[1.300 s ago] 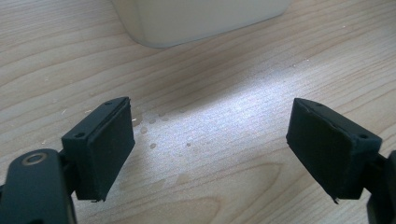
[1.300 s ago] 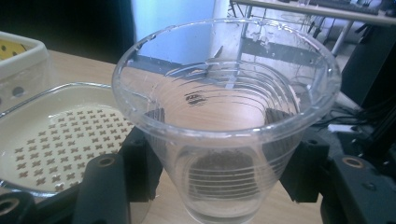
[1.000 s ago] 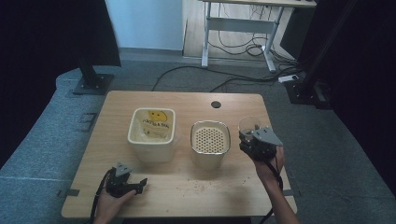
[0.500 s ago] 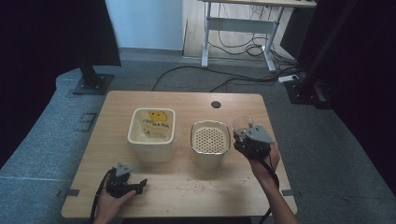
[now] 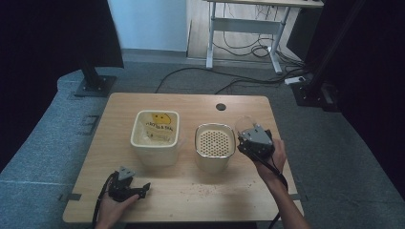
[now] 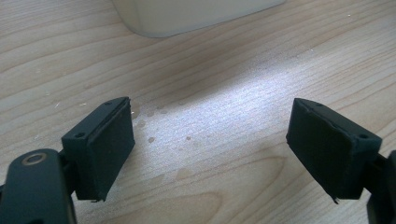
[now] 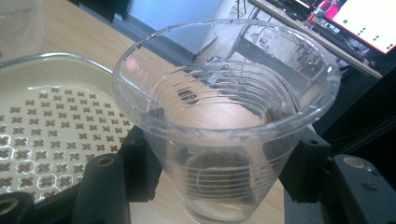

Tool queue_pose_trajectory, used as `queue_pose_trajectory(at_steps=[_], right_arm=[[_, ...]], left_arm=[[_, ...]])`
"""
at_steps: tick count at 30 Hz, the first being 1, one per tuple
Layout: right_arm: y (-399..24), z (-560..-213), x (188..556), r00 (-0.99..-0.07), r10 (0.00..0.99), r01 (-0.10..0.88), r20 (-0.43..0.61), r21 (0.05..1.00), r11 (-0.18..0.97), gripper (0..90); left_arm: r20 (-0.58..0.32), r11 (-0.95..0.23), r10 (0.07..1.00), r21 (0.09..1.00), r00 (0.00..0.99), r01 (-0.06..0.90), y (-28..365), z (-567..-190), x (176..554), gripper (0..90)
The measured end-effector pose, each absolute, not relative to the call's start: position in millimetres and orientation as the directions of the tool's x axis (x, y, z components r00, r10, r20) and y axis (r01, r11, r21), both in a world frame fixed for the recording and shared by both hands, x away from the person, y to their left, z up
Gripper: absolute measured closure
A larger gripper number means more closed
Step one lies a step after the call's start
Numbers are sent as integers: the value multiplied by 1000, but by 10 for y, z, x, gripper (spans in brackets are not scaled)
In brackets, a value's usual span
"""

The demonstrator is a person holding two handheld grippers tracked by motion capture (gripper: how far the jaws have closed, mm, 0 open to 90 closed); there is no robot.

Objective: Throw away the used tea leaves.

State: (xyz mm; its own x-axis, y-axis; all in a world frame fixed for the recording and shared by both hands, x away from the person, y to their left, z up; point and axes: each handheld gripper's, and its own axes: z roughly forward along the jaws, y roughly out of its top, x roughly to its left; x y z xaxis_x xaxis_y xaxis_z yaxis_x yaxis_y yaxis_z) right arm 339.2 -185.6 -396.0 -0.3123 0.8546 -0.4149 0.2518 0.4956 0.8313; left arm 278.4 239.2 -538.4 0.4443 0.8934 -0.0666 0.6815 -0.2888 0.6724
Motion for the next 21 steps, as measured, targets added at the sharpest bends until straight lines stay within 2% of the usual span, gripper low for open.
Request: queue_pose_trajectory(at_steps=[4, 6, 9, 10, 11, 15, 21], right_arm=[[-1807, -3964, 3412, -300, 826, 257, -477, 794, 551, 401], [-1717, -3960, 3427, -290, 770, 255, -569, 729, 635, 401], [-1636, -3956, 3439, -291, 722, 254, -628, 677, 690, 401], [-1531, -3966, 3458, -301, 658, 252, -691, 607, 753, 401], [-1531, -3966, 3458, -301, 658, 252, -691, 607, 753, 401], [-1313, -4027, 3517, -283, 446, 240, -849, 388, 890, 404], [-1174, -4039, 3573, -267, 256, 228, -929, 197, 954, 406]], left_arm=[[-66, -290, 893, 671, 444, 682, 2392, -5386, 2785, 149], [-64, -294, 893, 668, 446, 683, 2389, -5388, 2788, 149], [-63, -295, 893, 667, 446, 684, 2385, -5391, 2788, 149], [-63, -295, 892, 667, 447, 684, 2385, -5391, 2789, 149], [-63, -295, 892, 667, 447, 684, 2385, -5391, 2789, 149], [-66, -293, 892, 667, 446, 685, 2397, -5389, 2790, 149], [-67, -291, 894, 667, 444, 686, 2415, -5387, 2789, 149]])
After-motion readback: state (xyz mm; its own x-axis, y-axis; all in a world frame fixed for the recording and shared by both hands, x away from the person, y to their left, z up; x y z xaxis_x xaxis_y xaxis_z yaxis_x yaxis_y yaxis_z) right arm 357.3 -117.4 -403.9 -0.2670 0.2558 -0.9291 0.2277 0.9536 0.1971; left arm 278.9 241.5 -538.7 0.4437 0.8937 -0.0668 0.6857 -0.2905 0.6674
